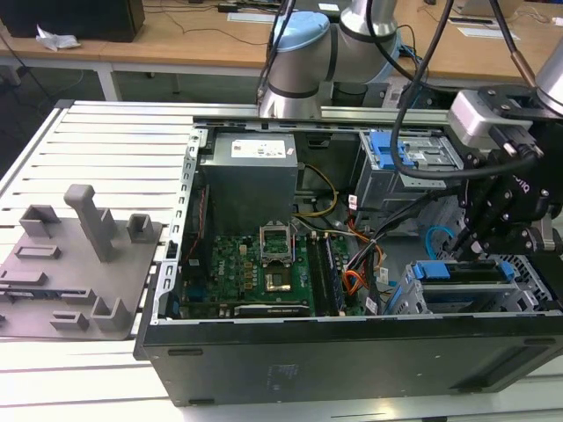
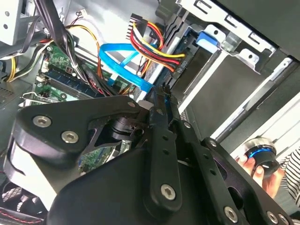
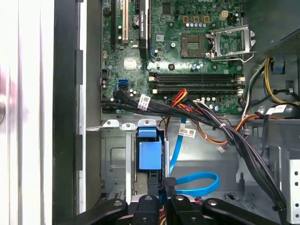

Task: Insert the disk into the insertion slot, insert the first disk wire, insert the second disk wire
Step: 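Insert the second disk wire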

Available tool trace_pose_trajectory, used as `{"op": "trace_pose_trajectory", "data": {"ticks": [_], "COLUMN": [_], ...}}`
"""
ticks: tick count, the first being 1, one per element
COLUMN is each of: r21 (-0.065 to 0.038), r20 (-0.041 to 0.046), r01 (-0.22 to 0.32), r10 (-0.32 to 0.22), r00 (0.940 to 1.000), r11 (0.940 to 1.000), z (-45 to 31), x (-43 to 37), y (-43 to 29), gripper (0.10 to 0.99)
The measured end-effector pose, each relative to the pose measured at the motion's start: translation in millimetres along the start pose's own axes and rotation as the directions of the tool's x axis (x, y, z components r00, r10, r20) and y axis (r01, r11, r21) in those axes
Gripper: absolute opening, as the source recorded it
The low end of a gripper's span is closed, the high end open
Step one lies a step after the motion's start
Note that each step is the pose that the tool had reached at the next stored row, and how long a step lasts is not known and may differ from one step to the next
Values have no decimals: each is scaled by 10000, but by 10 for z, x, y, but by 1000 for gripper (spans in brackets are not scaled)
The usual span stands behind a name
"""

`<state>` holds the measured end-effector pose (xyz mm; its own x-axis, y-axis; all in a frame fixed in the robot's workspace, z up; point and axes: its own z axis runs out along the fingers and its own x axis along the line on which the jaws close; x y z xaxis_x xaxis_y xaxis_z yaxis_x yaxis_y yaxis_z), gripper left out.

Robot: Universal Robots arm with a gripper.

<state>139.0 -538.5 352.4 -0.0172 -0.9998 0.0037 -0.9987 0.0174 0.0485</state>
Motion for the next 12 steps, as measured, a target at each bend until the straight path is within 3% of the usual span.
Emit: {"op": "trace_pose_trajectory", "data": {"ticks": [12], "r21": [-1], "r20": [5], "r01": [0], "r10": [0], "r00": [10000], "r11": [10000], "z": [52], "x": [29], "y": [-68], "gripper": [165]}}
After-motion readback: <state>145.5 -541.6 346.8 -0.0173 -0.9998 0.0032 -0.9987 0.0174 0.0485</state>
